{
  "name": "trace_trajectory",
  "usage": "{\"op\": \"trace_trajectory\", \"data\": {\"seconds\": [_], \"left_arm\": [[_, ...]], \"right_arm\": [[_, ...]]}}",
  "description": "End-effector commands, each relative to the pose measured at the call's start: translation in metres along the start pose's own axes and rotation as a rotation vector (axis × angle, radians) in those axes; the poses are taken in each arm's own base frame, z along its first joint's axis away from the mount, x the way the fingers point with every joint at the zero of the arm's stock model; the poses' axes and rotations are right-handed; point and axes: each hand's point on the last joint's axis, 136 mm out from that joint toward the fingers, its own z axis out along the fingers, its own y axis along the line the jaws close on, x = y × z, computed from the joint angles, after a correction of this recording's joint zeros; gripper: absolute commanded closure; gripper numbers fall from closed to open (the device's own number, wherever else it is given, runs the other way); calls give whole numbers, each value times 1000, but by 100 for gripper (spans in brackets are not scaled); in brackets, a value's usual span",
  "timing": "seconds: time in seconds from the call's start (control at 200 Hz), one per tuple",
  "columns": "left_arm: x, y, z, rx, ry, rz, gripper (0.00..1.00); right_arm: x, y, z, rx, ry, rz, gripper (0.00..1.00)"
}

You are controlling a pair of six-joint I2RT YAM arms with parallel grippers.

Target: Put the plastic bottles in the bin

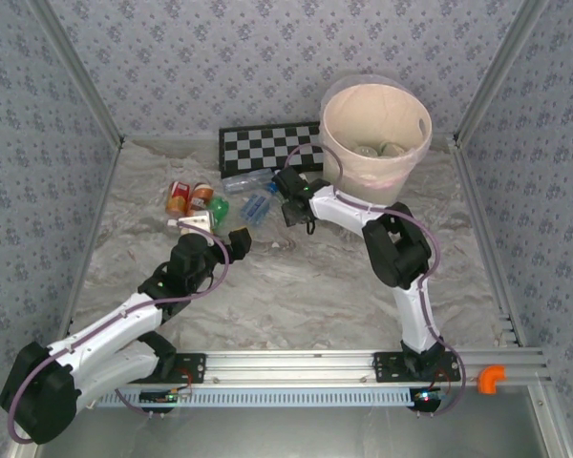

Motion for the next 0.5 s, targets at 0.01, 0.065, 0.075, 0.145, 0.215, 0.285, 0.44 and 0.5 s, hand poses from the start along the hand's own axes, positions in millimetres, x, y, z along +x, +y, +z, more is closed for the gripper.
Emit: {"op": "trace_trajectory", "data": {"seconds": [0.01,0.065,0.075,0.145,0.215,0.285,0.44,0.5], "left_arm": [[-11,-11,0,39,-24,-21,0],[-10,-11,1,43,-20,-24,0],[-10,-12,1,44,-21,-24,0],[-9,-11,1,45,-18,-27,0],[-10,-12,0,49,-18,-29,0],[-9,-13,0,50,-16,-28,0],[-9,-13,1,50,-16,-27,0],[-10,-13,0,50,-17,-28,0]], "right_arm": [[3,-8,8,22,41,-12,35],[3,-11,10,27,41,-8,35],[3,-11,10,28,42,-7,35],[2,-11,13,29,38,-10,36],[1,-10,16,31,37,-22,38],[3,-9,19,32,44,-26,41],[1,-9,21,42,37,-32,55],[-1,-10,18,57,26,-36,60]]}}
